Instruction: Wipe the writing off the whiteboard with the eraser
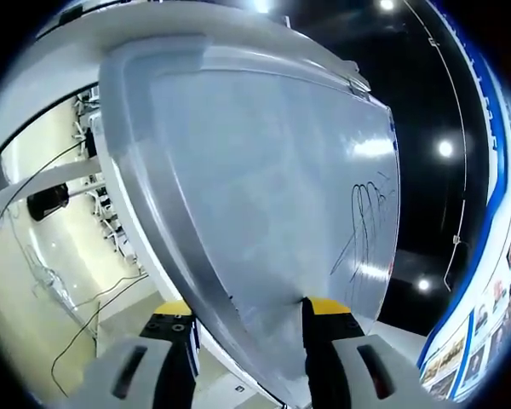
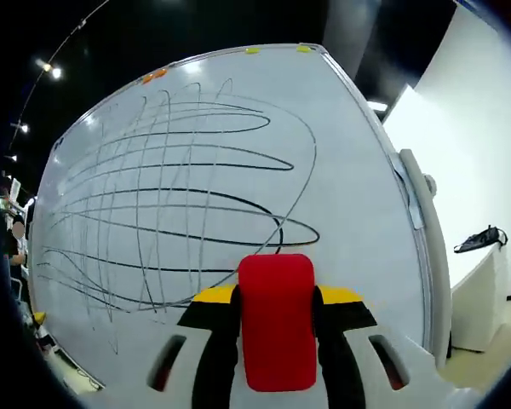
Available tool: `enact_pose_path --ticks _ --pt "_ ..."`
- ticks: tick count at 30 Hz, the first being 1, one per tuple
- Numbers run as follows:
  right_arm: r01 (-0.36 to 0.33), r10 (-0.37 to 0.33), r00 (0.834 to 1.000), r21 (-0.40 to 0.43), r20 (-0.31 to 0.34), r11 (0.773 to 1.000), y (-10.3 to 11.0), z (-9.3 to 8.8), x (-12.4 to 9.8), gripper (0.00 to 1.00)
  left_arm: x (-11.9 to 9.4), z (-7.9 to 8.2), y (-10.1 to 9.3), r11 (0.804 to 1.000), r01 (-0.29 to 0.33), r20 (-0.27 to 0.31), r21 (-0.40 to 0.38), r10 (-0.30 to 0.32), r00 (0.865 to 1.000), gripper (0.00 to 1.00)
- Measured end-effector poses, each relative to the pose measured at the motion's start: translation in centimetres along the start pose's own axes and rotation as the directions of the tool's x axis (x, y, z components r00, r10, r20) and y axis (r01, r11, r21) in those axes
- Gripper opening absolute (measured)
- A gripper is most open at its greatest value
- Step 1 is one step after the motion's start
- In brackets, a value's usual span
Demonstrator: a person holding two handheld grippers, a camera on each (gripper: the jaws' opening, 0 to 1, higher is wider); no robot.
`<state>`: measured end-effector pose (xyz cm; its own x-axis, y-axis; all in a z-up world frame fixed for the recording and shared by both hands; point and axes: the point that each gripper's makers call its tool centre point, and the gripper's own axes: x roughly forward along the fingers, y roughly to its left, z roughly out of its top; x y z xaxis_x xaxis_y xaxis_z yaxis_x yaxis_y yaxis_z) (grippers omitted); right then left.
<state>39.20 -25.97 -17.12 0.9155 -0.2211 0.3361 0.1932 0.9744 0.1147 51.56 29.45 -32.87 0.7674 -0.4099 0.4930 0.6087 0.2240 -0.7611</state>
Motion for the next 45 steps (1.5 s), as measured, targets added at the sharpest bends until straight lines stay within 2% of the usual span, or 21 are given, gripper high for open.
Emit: enact_pose_path --ticks 6,8,18,20,28,40,45 --pt "-0.001 0.001 1.0 -0.009 0.016 1.0 2.0 0.2 -0.8 0.36 0.0 -0.1 -0.1 1.0 0.006 -0.004 0.001 -0.006 1.0 0.5" --pt "-0.001 0.001 1.0 -0.009 0.025 1.0 1.8 0.0 0.1 0.36 0.0 0.0 0.1 1.0 0.007 -0.003 0.0 -0.007 1.0 0.5" --pt "0.008 -0.008 0.998 0.006 0.056 1.0 4.2 0.0 -0.4 0.36 0.1 0.2 0.3 1.0 0.008 0.0 -0.001 -0.008 1.0 0.5" --pt "0.009 -0.01 0.998 0.009 0.057 1.0 3.8 -0.1 0.4 0.36 0.2 0.3 0.5 1.0 0.008 0.0 -0.001 -0.008 1.0 0.49" --pt "0.018 -0.02 0.997 0.025 0.077 1.0 5.0 -0.3 0.6 0.36 0.1 0.2 0.3 1.0 0.012 0.009 -0.004 -0.012 1.0 0.49" --pt "0.012 -0.01 0.993 -0.016 0.119 1.0 8.1 -0.4 1.1 0.36 0.2 0.3 0.6 1.0 0.016 0.01 -0.007 -0.016 1.0 0.49" --pt "-0.002 0.011 0.99 -0.066 0.14 0.998 9.5 -0.7 1.3 0.36 0.1 0.3 0.6 1.0 0.018 0.011 -0.009 -0.018 1.0 0.49"
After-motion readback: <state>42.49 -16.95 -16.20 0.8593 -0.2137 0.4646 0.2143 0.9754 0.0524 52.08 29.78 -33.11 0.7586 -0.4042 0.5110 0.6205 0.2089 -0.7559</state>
